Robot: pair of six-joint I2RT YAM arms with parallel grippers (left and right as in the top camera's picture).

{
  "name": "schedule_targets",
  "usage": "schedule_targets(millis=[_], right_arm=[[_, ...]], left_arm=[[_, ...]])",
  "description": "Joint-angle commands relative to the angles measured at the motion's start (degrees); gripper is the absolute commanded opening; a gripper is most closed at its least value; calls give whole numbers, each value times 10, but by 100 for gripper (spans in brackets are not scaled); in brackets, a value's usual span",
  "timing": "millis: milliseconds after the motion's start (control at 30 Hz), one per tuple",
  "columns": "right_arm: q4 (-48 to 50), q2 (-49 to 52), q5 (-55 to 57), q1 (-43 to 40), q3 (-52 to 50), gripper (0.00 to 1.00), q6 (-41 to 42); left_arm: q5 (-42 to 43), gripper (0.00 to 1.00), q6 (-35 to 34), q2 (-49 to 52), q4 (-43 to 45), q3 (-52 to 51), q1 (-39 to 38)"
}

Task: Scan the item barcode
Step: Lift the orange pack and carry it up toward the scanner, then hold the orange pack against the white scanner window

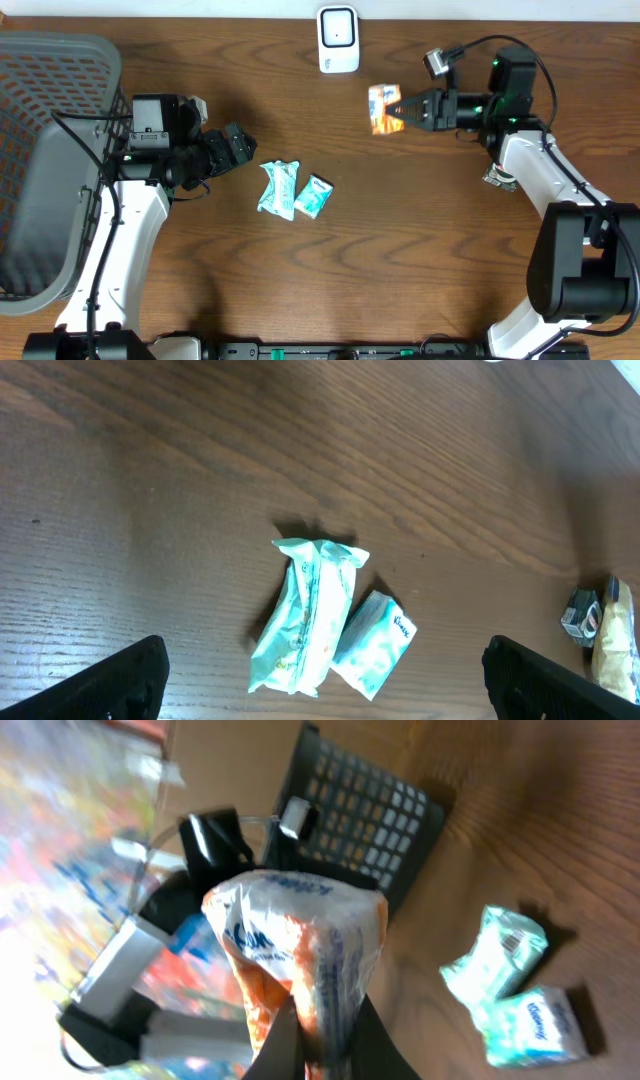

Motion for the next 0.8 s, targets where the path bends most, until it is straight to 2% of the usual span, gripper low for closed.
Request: schedule_targets(millis=[0, 200, 333, 633, 767], right_arm=[[49, -22, -17, -22, 5, 1, 185], [60, -26, -12, -30, 5, 1, 205], [63, -26, 22, -17, 4, 1, 138], [63, -25, 87, 44, 5, 1, 76], [-14, -25, 125, 64, 5, 1, -5]], left_arm=[[-3, 99, 8, 1, 0, -2, 2], [-3, 99, 8, 1, 0, -2, 2], [-3, 99, 8, 1, 0, -2, 2], [-3, 99, 8, 1, 0, -2, 2], [-3, 99, 8, 1, 0, -2, 2]])
